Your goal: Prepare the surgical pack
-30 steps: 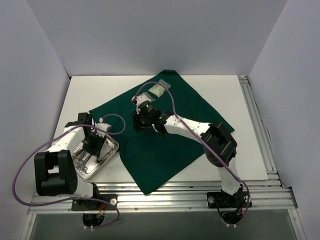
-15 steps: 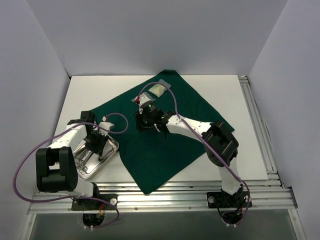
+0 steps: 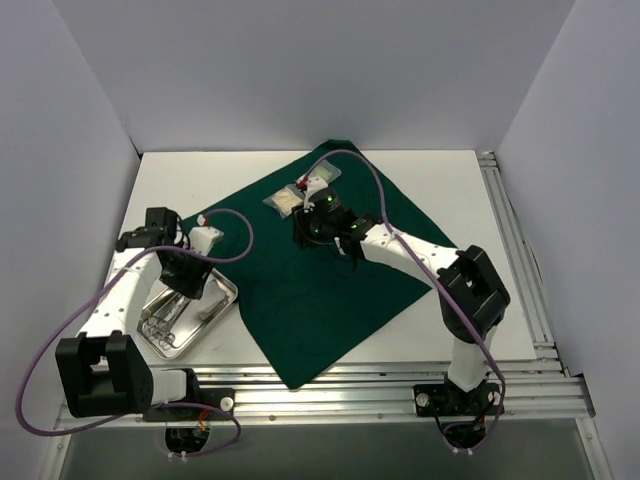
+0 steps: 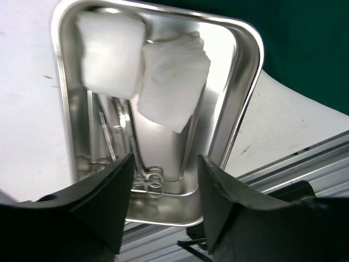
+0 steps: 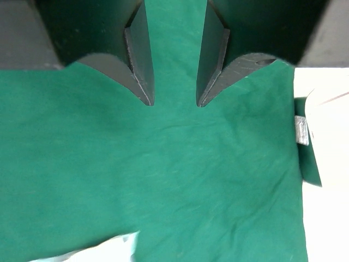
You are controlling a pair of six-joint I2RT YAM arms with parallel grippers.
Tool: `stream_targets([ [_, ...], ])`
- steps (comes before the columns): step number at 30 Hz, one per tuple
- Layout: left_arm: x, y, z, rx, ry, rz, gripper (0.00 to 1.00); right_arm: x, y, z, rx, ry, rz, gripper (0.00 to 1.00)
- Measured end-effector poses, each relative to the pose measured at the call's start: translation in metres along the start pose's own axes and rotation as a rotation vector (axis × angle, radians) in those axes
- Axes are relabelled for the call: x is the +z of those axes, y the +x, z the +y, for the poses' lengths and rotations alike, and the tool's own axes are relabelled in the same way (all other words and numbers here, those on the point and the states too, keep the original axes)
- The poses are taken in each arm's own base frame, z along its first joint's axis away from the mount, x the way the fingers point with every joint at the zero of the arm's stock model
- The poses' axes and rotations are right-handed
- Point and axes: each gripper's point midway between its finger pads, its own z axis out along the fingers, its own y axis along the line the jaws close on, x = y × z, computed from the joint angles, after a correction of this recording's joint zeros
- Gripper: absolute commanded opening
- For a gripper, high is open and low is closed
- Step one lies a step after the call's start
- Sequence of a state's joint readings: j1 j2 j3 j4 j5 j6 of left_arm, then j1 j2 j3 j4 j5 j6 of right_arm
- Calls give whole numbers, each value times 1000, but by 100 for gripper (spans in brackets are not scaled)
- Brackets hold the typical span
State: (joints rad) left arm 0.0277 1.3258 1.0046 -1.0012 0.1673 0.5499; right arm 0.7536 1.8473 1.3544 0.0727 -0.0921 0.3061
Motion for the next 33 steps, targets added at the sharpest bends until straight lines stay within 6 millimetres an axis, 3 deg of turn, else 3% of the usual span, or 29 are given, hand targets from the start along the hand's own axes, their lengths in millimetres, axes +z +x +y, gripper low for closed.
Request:
stream_targets([
  [3,-34,-21,5,27,-39,-73,71,-12,-13,-19,26,23,-40,33],
  [7,-73,-66,15,71,-102,-186,74,-25,-21,-48,66,65,-73,33],
  [9,-82,-97,15,103,-122,-226,75,-32,-18,-65,88,92,-79,33],
  [12,-77,-147,15,156,-153,-255,75,-46,-11,-88,115,136,-82,33],
  [17,-23,-234,-16,292,-155,-271,75,-73,-5,-117,151,199,-109,33],
  [24,72,-322,-57,379,-131,-267,76,-84,6,-147,183,263,-102,33],
  [27,104,-342,-56,383,-151,-262,76,-84,22,-159,197,289,-69,33],
  [33,140,-351,-42,380,-200,-230,75,-86,34,-170,207,311,-41,33],
])
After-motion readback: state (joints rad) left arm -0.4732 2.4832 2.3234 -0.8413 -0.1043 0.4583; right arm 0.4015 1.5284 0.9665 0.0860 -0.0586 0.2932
